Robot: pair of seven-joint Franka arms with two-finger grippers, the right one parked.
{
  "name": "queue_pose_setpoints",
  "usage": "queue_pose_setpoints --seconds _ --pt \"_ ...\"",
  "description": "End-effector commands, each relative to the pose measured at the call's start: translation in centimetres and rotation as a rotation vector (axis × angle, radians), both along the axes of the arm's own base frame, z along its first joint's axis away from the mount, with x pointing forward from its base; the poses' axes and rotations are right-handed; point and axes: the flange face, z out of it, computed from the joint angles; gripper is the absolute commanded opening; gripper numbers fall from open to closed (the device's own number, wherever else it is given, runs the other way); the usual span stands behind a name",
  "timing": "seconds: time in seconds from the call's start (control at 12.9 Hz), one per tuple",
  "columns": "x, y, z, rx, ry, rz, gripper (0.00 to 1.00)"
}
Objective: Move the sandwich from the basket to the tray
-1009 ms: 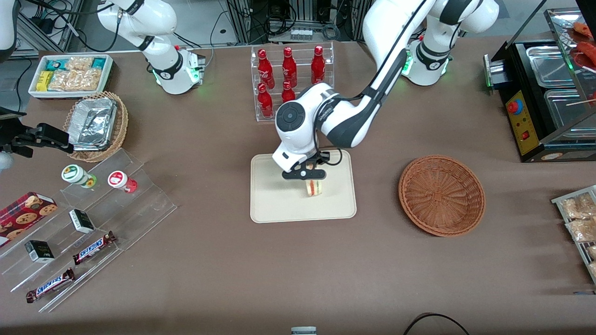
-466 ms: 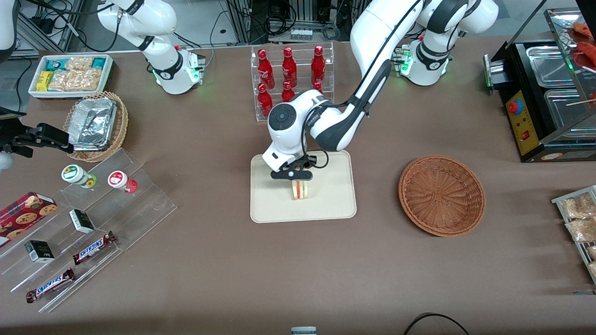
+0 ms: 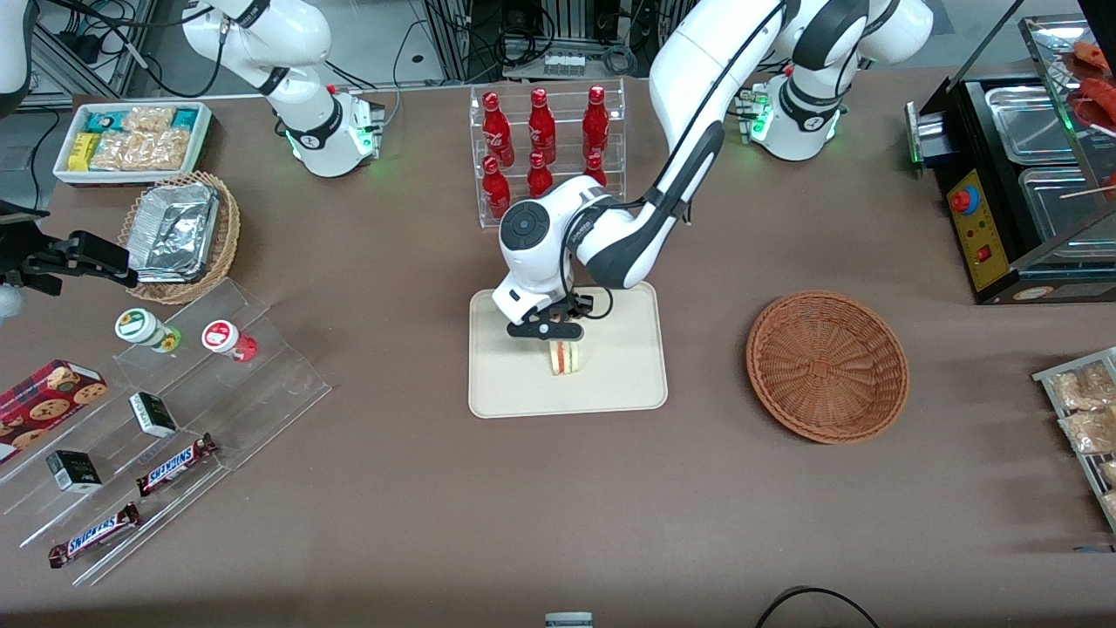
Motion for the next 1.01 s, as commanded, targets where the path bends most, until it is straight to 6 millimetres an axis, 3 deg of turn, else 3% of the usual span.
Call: queue_pose_setpoints --seconds 0.0,0.16,0.39,0.62,0.93 --pt "0.0 -0.2 0.4 0.004 -0.027 -0.008 1.00" --pt "0.5 0.1 1.4 0.002 -0.032 0.007 1.00" --pt "1.1 1.1 6.4 0.011 -0.028 0.040 1.00" --pt "4.1 5.9 13.6 0.013 -0.024 0.139 1.00" --pt "5.6 12.7 23.2 0.005 0.006 0.244 1.00"
